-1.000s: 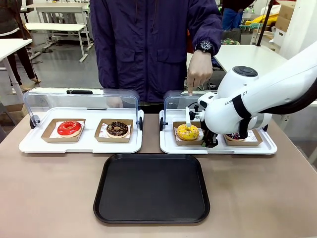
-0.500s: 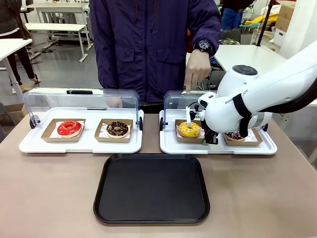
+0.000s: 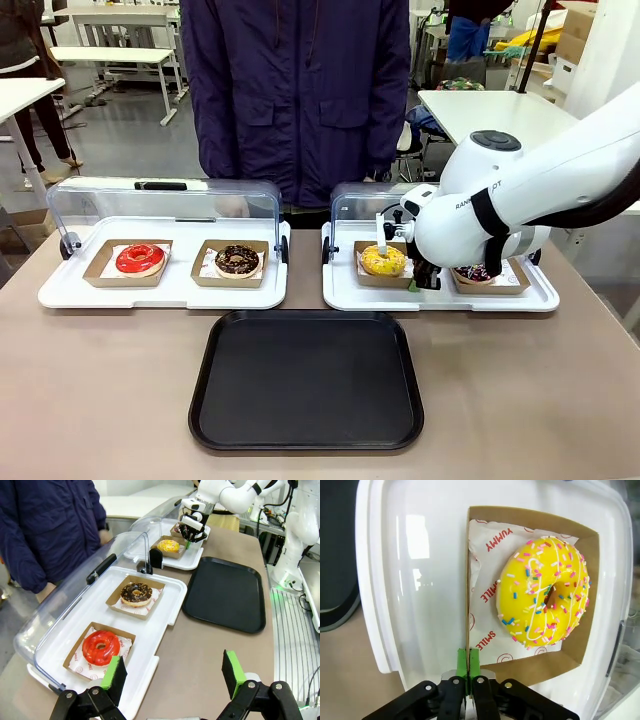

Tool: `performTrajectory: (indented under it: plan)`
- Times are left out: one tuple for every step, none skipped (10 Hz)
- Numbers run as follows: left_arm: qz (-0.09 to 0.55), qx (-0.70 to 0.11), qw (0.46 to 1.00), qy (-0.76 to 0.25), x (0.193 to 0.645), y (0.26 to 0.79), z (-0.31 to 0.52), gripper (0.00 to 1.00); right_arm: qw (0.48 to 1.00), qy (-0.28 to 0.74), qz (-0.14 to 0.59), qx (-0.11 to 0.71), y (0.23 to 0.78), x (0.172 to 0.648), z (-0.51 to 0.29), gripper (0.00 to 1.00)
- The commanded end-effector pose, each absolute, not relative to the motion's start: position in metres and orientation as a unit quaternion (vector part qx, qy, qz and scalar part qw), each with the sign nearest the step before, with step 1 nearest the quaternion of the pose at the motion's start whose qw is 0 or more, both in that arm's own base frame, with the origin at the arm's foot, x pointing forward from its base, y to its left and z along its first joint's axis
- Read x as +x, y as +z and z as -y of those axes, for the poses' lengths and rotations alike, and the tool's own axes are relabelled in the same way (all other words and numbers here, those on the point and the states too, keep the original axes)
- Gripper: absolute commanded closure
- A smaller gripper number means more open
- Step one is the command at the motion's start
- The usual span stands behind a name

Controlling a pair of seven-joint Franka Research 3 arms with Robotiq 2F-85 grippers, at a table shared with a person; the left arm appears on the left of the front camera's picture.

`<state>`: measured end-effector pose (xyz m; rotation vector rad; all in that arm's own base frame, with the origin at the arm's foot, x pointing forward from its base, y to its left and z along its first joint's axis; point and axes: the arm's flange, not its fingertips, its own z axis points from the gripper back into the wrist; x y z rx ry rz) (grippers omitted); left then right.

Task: Move the third donut from the left to the tray.
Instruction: Pick up the Paper togo box containing the Donut indicated by the person and place it on the Handle tray.

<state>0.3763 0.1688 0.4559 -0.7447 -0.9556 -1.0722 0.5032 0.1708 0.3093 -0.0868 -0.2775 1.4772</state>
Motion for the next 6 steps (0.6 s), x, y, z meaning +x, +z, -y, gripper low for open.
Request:
performTrajectory:
  plan:
    - [0.428,-0.336,0.688,-0.480,0.375,0.458,-0.169,0.00,0.746,0.647,0.137,-0.078,0.338,0.486,-0.165,0.98]
    - [0.428,-0.336,0.688,-0.480,0.375,0.458,-0.169,0.00,0.746,0.644,0.148,-0.085,0.352,0.479,-0.163,0.98]
    - [0.428,-0.336,0.688,-0.480,0.375,0.458,-0.169,0.00,0.742,0.646,0.153,-0.090,0.363,0.471,-0.164,0.98]
    - [0.428,-0.336,0.688,-0.480,0.375,0.458,-0.169,0.00,0.739,0.648,0.159,-0.096,0.373,0.463,-0.163,0.98]
    - [0.428,-0.336,0.688,-0.480,0.375,0.458,-0.169,0.00,0.735,0.651,0.164,-0.095,0.384,0.454,-0.166,0.98]
    - [0.428,-0.336,0.688,-0.480,0.375,0.458,-0.169,0.00,0.732,0.654,0.165,-0.100,0.395,0.443,-0.168,0.98]
